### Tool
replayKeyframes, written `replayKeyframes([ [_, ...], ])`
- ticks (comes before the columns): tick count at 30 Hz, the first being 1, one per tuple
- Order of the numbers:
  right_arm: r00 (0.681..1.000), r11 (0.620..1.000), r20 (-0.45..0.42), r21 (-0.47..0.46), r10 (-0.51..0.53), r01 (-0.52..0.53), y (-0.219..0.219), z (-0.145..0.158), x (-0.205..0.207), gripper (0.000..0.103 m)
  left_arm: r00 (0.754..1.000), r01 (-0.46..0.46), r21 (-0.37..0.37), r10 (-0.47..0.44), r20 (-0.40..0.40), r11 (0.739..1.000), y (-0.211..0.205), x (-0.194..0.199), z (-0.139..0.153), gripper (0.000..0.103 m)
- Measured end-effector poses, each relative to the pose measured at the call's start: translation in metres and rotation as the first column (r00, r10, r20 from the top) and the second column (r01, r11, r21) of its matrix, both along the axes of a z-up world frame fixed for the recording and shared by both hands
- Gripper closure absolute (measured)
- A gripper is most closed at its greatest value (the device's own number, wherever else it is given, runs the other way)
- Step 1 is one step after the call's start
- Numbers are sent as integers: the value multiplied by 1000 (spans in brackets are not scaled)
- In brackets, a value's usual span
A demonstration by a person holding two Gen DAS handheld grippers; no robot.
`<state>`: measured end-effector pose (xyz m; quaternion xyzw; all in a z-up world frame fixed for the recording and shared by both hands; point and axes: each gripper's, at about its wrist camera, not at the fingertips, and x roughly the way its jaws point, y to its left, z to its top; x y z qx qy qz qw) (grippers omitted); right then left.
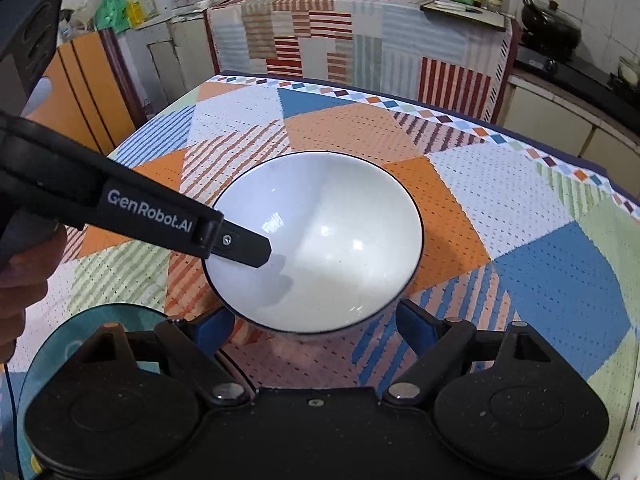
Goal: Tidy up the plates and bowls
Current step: 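Lift the white bowl with both grippers and carry it over another white bowl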
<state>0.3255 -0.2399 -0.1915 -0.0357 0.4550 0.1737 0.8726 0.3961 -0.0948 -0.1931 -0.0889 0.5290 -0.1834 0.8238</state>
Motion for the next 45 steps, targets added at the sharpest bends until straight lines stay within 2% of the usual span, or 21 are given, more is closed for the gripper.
replayKeyframes([
  [4, 999, 999, -14, 16, -43, 43, -5, 7, -5, 13, 1000, -11, 1, 11, 14, 1000, -1, -5, 7, 82],
  [8, 997, 996, 22, 52, -70, 69, -11, 25, -20, 13, 998, -18, 2, 18, 54, 1000, 1, -13, 24, 76],
  [11, 995, 995, 59, 65, -82, 78, -13, 42, -33, 13, 998, 1, -10, 0, 67, 1000, 3, -18, 40, 76],
  [16, 989, 996, 118, 42, -85, 81, -9, 72, -56, 13, 993, 47, -35, -43, 113, 998, 5, -38, 76, 73],
  [21, 985, 995, 141, -4, -96, 97, -8, 100, -84, 13, 977, 134, 37, -138, 160, 990, -3, -70, 111, 72],
  [24, 982, 990, 142, -50, -121, 130, -10, 115, -105, 13, 969, 188, 50, -193, 153, 981, -6, -88, 128, 64],
  [29, 978, 980, 89, -49, -187, 192, -24, 133, -141, 13, 949, 270, 82, -280, 146, 959, -16, -119, 148, 57],
  [33, 971, 968, 66, -89, -228, 234, -35, 141, -171, 13, 931, 318, 115, -333, 148, 941, -26, -143, 155, 49],
  [39, 973, 954, 61, -193, -221, 229, -53, 146, -212, 13, 899, 390, 171, -414, 141, 905, -47, -180, 153, 40],
  [41, 970, 950, 53, -196, -237, 243, -61, 140, -223, 13, 887, 418, 185, -443, 127, 890, -54, -190, 147, 39],
  [45, 957, 923, 123, -255, -263, 287, -67, 110, -243, 11, 866, 464, 191, -488, 107, 865, -71, -206, 133, 36],
])
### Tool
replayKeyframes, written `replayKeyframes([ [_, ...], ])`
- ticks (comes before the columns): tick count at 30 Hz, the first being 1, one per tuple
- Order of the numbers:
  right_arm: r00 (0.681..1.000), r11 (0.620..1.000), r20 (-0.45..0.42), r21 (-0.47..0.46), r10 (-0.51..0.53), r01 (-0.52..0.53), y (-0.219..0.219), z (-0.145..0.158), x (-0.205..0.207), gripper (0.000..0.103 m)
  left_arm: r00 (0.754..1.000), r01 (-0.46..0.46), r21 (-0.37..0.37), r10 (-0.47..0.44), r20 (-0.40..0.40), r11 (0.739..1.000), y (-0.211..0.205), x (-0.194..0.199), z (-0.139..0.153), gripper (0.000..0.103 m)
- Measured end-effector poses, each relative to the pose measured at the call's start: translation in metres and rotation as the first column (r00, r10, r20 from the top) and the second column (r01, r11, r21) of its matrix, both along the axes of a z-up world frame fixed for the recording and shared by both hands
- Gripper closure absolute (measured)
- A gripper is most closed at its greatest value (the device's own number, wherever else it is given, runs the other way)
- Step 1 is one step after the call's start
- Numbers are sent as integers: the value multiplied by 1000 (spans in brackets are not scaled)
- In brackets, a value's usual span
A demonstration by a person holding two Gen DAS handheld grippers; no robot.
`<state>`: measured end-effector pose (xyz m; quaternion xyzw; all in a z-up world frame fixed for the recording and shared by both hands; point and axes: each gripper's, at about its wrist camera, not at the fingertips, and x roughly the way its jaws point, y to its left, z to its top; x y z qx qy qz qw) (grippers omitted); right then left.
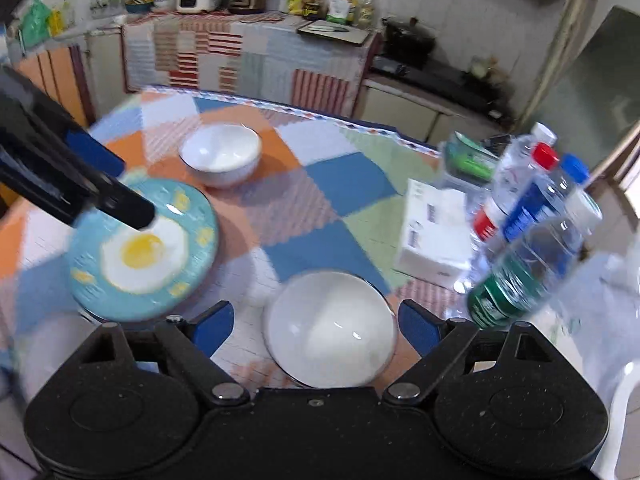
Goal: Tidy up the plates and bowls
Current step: 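Lift the white bowl with both grippers and carry it over another white bowl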
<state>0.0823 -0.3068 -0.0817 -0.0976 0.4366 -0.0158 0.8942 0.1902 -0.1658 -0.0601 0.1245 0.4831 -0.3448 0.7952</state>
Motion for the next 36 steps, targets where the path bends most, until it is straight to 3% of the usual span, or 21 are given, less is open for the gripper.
replayKeyframes([
  [2, 1000, 1000, -20, -24, -7, 7, 1, -21, -3, 11, 1000, 8, 9, -8, -9, 1000, -8, -5, -8, 35],
  [5, 997, 999, -60, 14, -49, 50, -5, -48, -6, 11, 1000, 20, 19, -20, -24, 1000, -17, -7, -19, 32],
  [9, 974, 978, -133, 80, -183, 195, -16, -81, 3, 11, 997, 29, 14, -28, -69, 999, -32, -4, -37, 32],
  [17, 963, 961, -129, 119, -235, 250, -31, -104, 18, 11, 990, 31, -55, -38, -133, 998, -68, 8, -74, 32],
  [23, 963, 945, -114, 194, -243, 262, -41, -120, 25, 10, 985, 8, -51, -17, -172, 999, -92, 18, -109, 36],
  [25, 968, 948, -96, 197, -233, 248, -39, -124, 27, 11, 982, 1, -59, -12, -187, 998, -96, 21, -118, 49],
  [27, 970, 949, -93, 204, -226, 241, -40, -126, 29, 11, 975, -9, -83, -10, -221, 997, -97, 24, -124, 80],
  [29, 971, 948, -90, 214, -220, 235, -42, -127, 31, 10, 968, -38, -115, 8, -252, 993, -95, 27, -129, 87],
  [36, 975, 951, -74, 218, -209, 220, -39, -127, 26, 10, 975, -28, -100, 5, -222, 995, -95, 20, -126, 88],
])
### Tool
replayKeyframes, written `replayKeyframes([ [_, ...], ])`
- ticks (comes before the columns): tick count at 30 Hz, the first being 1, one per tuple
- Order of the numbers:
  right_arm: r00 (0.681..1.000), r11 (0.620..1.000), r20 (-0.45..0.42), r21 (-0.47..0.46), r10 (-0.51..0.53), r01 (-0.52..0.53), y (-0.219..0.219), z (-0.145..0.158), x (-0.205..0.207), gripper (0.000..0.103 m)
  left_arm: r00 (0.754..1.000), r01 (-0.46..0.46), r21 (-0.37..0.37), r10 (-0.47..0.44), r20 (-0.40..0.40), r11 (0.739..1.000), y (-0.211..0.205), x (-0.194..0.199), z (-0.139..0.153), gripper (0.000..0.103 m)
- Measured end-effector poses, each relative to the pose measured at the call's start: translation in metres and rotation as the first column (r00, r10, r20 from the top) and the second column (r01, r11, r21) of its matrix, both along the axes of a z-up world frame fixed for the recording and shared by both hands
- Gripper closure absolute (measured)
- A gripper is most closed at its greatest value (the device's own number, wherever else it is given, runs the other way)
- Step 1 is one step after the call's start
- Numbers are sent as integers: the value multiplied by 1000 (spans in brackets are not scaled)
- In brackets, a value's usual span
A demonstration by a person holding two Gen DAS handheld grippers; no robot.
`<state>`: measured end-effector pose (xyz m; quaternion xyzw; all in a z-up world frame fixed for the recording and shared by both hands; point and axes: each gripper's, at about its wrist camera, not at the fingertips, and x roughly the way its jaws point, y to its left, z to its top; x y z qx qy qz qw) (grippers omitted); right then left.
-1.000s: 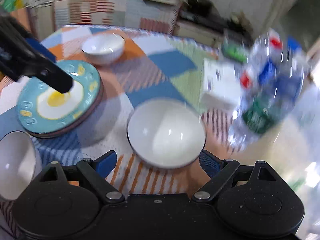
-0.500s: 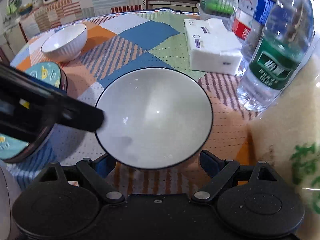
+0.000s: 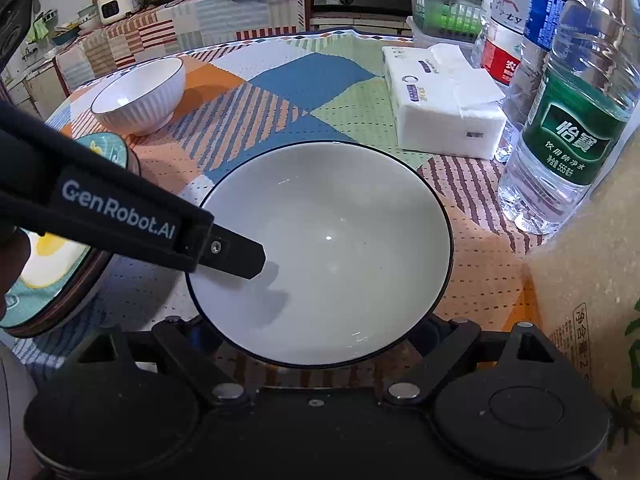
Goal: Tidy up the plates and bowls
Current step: 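Lift the white bowl with both grippers and carry it over another white bowl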
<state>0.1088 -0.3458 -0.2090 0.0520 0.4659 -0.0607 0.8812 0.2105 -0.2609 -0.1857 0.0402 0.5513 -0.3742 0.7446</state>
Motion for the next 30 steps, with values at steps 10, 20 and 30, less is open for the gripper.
replayKeyframes([
  [10, 999, 1000, 34, 15, 20, -21, 16, 28, -11, 10, 999, 1, -3, -1, 47, 1000, 21, -13, 36, 87],
  [20, 984, 991, 137, -85, 116, -106, 39, 71, -19, 10, 991, 11, -88, 0, 132, 996, 54, -20, 83, 85],
  [30, 944, 976, 248, -79, 216, -203, 67, 101, 10, 9, 973, -91, -148, 119, 196, 985, 105, 3, 114, 85],
])
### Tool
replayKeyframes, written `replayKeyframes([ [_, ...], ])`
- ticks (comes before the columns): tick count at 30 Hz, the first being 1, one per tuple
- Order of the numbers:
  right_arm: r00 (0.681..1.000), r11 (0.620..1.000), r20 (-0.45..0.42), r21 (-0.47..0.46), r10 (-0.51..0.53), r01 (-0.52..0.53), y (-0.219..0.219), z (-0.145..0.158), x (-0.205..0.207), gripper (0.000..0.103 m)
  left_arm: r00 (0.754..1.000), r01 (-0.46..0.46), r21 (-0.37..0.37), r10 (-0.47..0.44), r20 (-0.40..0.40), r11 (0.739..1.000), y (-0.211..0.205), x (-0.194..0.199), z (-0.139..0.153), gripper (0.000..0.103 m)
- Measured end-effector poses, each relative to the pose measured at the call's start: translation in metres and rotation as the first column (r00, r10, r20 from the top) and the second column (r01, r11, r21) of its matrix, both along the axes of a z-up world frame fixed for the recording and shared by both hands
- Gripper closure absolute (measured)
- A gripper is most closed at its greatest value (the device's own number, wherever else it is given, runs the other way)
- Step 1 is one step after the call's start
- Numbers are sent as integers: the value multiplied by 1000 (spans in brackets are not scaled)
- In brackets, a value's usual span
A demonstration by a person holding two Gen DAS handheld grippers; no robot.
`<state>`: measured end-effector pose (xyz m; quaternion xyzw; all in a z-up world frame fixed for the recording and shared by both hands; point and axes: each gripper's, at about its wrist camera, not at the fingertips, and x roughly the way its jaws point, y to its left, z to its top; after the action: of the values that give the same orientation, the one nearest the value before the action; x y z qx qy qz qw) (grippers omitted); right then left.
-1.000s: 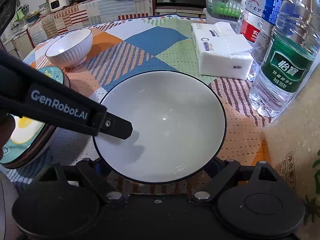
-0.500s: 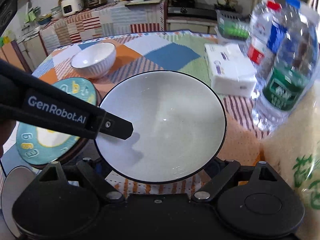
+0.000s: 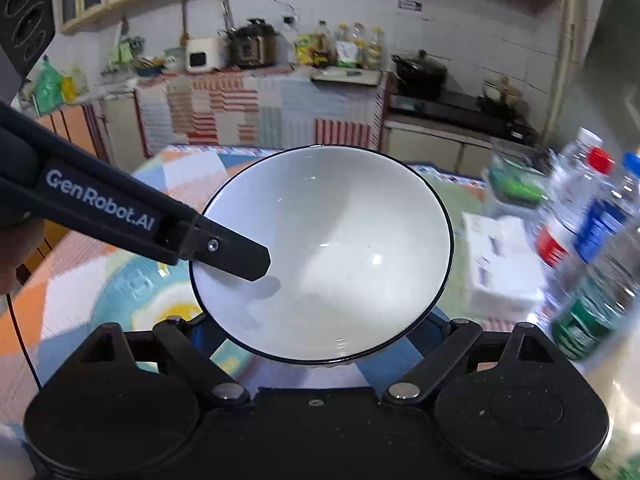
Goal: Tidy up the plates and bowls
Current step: 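Lift the white bowl with both grippers and carry it over another white bowl, then lower the held bowl into the other white bowl and open both grippers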
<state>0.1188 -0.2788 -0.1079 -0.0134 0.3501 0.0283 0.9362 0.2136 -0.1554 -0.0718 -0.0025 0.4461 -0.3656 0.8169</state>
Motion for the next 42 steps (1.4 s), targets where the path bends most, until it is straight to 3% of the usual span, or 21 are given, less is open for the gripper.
replayKeyframes([
  [10, 989, 988, 21, -38, 148, -147, 33, 8, 60, 9, 992, -126, -16, 126, -10, 992, 47, 49, 4, 85],
  [20, 955, 956, -40, -11, 294, -294, 47, 3, 110, 9, 976, -215, -12, 214, -48, 977, 71, 106, -11, 85],
  [28, 945, 950, -109, -19, 307, -311, 45, -16, 159, 16, 960, -268, 12, 268, -78, 963, 67, 142, -42, 85],
  [42, 947, 970, -211, 36, 243, -241, 47, -53, 196, 19, 951, -295, 177, 306, -36, 939, 44, 168, -73, 85],
])
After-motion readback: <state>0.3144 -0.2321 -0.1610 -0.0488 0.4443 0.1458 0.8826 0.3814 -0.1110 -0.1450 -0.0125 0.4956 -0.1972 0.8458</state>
